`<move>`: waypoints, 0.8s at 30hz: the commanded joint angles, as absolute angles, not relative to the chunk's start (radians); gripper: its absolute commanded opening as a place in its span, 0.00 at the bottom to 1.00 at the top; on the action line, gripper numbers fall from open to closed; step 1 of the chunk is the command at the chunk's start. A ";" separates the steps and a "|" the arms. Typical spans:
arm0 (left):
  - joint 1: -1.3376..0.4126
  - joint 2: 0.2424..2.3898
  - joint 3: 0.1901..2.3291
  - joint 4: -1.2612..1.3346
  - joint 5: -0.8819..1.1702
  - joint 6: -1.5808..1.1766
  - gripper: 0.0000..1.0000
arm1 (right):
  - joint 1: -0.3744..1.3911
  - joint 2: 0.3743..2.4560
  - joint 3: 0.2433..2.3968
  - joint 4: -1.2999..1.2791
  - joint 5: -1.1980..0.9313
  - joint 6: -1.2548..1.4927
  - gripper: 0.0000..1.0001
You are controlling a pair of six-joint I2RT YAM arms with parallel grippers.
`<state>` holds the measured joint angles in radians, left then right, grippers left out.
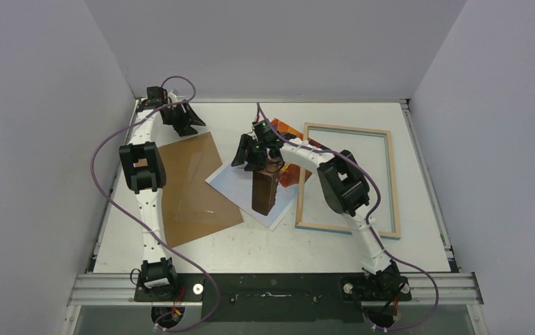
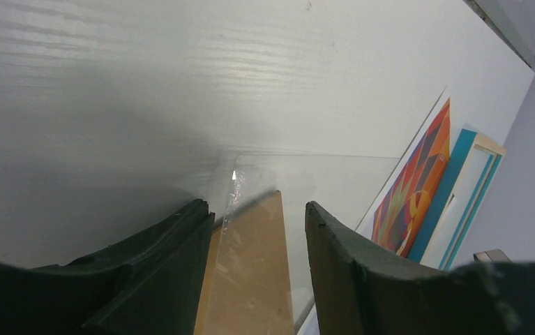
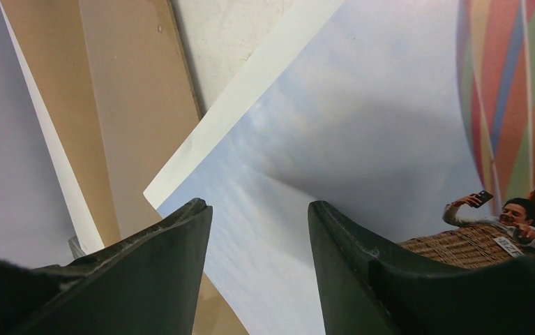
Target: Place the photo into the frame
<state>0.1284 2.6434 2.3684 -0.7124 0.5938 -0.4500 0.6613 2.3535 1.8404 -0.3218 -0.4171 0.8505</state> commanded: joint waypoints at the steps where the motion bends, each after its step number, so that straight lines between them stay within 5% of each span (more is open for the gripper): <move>1: 0.144 2.722 2.399 -0.854 0.643 -0.468 0.51 | 0.678 2.400 1.867 -0.343 -0.407 0.834 0.55; 24: 0.182 2.662 2.173 -0.420 0.935 -0.701 0.42 | 0.690 2.409 1.848 -0.399 -0.390 0.830 0.55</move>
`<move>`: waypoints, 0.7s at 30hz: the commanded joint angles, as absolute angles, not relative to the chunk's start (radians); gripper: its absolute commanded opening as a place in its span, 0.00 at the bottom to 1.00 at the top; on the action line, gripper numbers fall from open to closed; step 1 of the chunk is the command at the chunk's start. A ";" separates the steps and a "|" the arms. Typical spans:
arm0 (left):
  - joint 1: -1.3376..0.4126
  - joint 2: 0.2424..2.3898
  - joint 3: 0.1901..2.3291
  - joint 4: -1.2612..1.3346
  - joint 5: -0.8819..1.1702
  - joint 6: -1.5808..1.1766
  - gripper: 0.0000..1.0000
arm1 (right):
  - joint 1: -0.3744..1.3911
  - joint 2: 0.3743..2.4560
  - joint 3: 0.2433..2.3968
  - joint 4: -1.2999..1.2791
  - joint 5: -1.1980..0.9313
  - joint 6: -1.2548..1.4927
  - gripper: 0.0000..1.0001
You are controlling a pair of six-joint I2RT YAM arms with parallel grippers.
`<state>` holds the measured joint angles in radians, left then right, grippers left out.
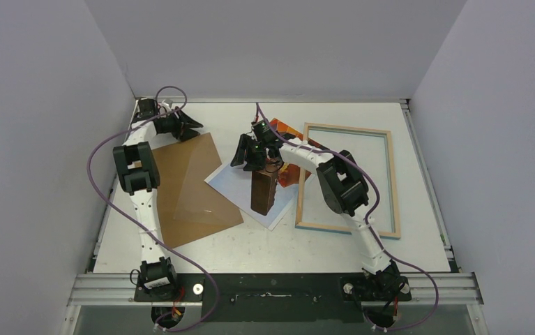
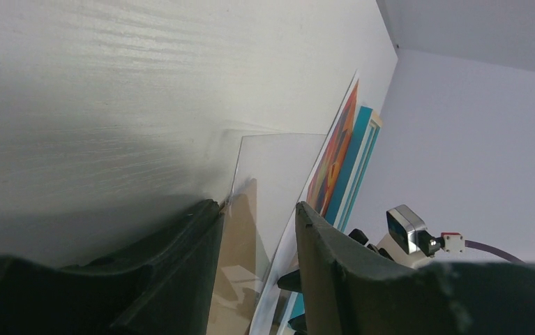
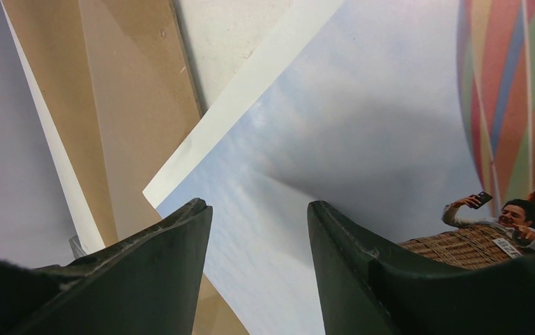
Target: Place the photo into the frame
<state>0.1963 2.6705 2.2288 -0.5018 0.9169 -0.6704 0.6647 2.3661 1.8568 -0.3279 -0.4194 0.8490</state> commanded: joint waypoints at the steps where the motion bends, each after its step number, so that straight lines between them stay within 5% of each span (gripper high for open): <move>1: 0.181 2.662 2.166 -0.400 0.941 -0.712 0.42 | 0.690 2.410 1.848 -0.398 -0.392 0.832 0.54; 11: 0.175 2.636 2.097 -0.328 0.937 -0.669 0.38 | 0.692 2.419 1.852 -0.393 -0.400 0.834 0.54; 21: 0.175 2.602 2.040 -0.226 0.946 -0.675 0.10 | 0.690 2.395 1.876 -0.393 -0.393 0.823 0.54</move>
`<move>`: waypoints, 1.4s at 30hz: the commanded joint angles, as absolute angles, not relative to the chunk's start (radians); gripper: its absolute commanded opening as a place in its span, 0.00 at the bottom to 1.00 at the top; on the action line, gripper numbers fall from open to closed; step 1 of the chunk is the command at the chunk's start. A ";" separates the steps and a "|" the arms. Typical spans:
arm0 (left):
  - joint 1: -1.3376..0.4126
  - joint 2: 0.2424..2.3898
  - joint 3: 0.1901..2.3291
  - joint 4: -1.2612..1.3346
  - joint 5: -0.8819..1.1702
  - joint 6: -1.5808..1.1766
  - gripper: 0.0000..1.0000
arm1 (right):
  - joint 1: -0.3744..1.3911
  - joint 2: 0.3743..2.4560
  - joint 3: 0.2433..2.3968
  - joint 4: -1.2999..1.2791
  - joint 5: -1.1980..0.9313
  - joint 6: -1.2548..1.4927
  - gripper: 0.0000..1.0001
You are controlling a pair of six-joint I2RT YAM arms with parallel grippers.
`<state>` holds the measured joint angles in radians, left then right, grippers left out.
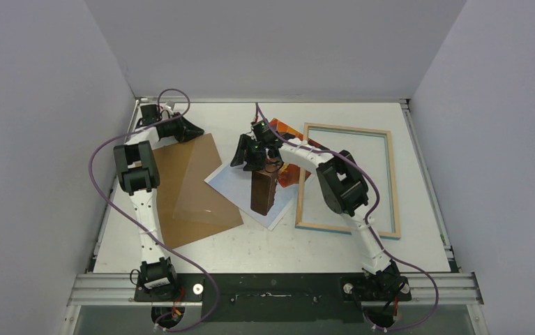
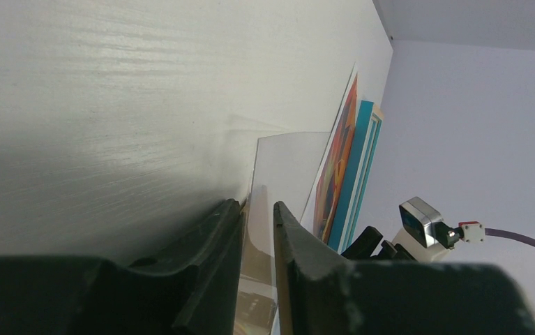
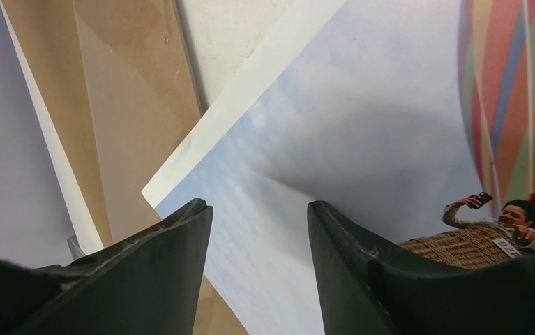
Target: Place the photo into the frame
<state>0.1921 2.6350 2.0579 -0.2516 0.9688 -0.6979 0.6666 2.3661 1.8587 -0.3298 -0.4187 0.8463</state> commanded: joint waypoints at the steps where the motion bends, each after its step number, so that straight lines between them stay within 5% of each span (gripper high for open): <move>1: 0.176 2.602 2.046 -0.226 0.946 -0.674 0.03 | 0.688 2.391 1.882 -0.393 -0.393 0.824 0.54; 10: 0.196 2.511 2.075 -0.286 0.934 -0.628 0.00 | 0.628 2.288 1.915 -0.396 -0.375 0.858 0.57; 28: 0.205 2.321 2.461 -0.988 0.539 -0.164 0.00 | 0.422 1.925 1.626 -0.642 -0.003 0.768 0.65; 42: 0.213 2.101 2.565 -1.079 0.319 -0.069 0.00 | 0.418 2.006 1.590 -0.721 -0.004 0.689 0.60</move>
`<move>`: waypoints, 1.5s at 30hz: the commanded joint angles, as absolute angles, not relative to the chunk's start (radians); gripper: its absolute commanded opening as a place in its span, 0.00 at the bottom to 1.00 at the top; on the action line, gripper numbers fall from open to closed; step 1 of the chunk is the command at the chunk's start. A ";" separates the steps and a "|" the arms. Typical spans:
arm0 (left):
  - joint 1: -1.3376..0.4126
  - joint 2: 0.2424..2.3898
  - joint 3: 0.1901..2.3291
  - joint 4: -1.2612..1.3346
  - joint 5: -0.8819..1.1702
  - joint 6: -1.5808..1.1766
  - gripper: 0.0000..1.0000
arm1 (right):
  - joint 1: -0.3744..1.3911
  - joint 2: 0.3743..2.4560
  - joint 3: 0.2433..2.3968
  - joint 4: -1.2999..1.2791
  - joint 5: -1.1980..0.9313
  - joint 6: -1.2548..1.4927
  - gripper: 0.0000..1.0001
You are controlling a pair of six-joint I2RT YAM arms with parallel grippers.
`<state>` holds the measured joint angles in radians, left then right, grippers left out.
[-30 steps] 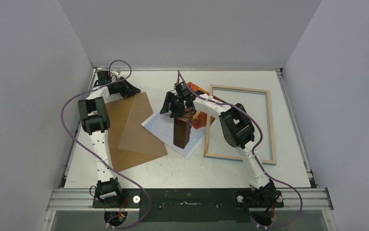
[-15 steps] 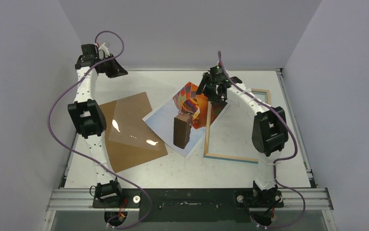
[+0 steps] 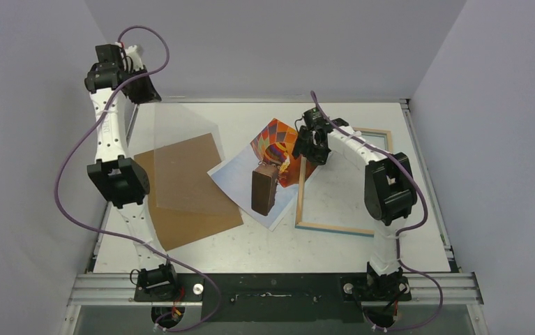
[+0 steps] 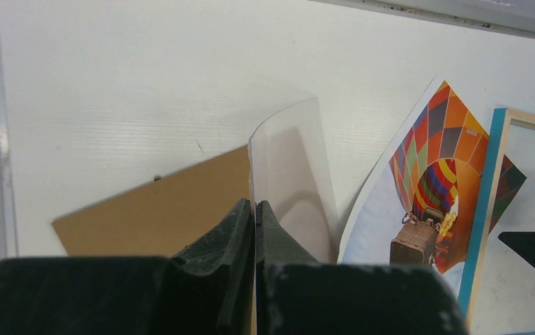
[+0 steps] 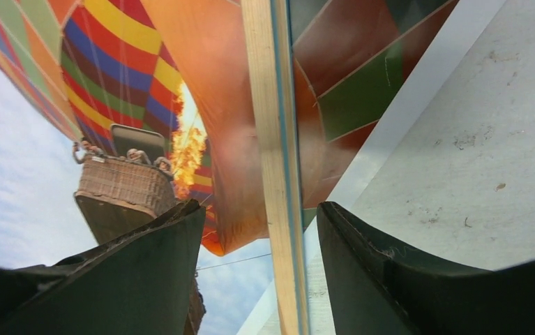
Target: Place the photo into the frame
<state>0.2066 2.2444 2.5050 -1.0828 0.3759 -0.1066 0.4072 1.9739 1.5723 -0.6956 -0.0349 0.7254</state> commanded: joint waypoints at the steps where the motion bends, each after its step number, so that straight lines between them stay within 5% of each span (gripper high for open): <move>1: 0.213 2.081 2.566 -1.069 0.310 -0.071 0.00 | 0.419 2.017 1.595 -0.723 -0.007 0.682 0.60; 9: 0.213 1.955 2.540 -0.998 0.288 -0.088 0.00 | 0.446 2.087 1.631 -0.737 -0.014 0.665 0.54; 23: 0.212 1.839 2.536 -1.010 0.152 -0.021 0.00 | 0.543 2.120 1.677 -0.777 0.071 0.664 0.22; 36: 0.213 1.763 2.482 -0.989 0.162 -0.049 0.00 | 0.587 2.156 1.726 -0.738 0.022 0.680 0.19; 45: 0.176 1.750 2.460 -0.928 0.384 -0.150 0.00 | 0.537 2.086 1.737 -0.699 -0.064 0.656 0.64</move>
